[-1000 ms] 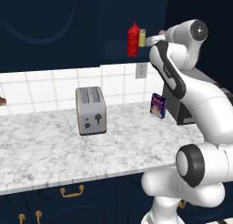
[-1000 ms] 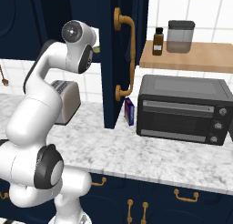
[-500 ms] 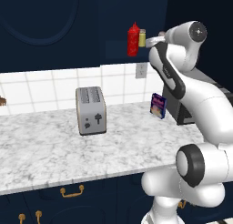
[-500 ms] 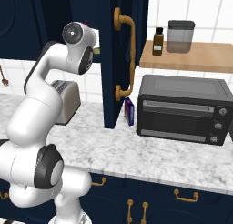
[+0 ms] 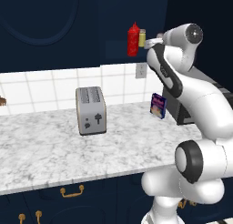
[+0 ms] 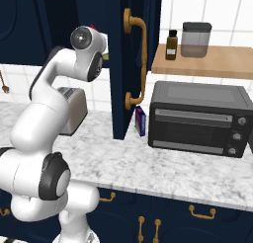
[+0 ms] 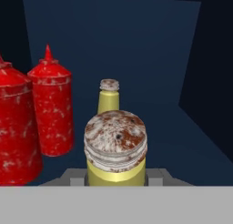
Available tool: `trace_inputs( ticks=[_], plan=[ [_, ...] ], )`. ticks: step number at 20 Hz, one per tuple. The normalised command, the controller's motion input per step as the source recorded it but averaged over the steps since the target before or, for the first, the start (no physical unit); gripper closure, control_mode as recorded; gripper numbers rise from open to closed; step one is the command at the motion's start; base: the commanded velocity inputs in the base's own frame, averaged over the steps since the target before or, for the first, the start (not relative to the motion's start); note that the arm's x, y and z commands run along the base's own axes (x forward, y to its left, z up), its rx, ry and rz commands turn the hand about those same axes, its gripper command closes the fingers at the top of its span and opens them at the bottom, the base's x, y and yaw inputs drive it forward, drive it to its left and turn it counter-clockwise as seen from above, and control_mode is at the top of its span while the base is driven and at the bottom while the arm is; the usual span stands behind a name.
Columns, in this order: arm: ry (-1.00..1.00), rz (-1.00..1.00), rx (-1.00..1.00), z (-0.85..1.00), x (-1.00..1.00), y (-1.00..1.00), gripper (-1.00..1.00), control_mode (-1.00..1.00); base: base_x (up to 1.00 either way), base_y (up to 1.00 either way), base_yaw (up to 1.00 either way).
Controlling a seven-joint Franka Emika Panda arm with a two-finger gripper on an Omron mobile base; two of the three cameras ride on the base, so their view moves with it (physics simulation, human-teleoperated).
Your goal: Put the shaker and condiment bottle from the counter next to their counterparts in the cabinet.
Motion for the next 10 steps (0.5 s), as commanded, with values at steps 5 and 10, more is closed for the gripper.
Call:
trace_inputs(
  ticks=[5, 10],
  plan=[
    [0.00, 0.00, -0.01, -0.10, 0.23, 0.00, 1.00, -1.00, 0.00, 0.00, 0.00],
    [0.00, 0.00, 0.00, -0.07, 0.27, 0.00, 1.00, -1.00, 0.00, 0.00, 0.00]
  ],
)
